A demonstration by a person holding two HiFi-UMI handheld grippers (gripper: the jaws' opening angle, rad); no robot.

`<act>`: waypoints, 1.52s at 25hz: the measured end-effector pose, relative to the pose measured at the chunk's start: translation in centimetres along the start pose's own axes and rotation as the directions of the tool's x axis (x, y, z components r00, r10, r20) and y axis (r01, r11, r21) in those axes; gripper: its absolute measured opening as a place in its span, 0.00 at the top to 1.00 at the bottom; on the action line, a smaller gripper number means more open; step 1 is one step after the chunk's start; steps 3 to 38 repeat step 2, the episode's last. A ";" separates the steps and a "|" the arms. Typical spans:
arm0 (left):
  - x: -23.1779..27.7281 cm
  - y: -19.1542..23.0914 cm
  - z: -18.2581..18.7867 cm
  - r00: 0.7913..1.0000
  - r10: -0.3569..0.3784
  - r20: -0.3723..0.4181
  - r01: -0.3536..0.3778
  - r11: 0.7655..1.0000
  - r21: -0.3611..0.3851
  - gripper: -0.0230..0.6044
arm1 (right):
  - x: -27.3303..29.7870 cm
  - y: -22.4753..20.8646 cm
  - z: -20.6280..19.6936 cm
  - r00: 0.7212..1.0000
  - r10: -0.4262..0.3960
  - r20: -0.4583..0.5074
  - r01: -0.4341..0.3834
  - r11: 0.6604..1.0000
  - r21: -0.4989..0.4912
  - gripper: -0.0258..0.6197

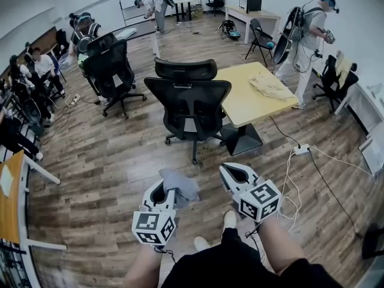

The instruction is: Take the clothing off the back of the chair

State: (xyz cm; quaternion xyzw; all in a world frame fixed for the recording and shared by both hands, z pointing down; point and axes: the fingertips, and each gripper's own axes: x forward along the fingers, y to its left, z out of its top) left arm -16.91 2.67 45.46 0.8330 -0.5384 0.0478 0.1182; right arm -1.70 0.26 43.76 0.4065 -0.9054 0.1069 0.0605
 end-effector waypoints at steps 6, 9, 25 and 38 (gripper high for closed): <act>-0.1 -0.2 0.1 1.000 -0.001 0.000 0.001 1.000 0.001 0.87 | -0.2 0.0 0.1 1.000 0.000 0.001 0.000 1.000 -0.001 0.94; -0.1 -0.2 0.1 1.000 -0.001 0.000 0.001 1.000 0.001 0.87 | -0.2 0.0 0.1 1.000 0.000 0.001 0.000 1.000 -0.001 0.94; -0.1 -0.2 0.1 1.000 -0.001 0.000 0.001 1.000 0.001 0.87 | -0.2 0.0 0.1 1.000 0.000 0.001 0.000 1.000 -0.001 0.94; -0.1 -0.2 0.1 1.000 -0.001 0.000 0.001 1.000 0.001 0.87 | -0.2 0.0 0.1 1.000 0.000 0.001 0.000 1.000 -0.001 0.94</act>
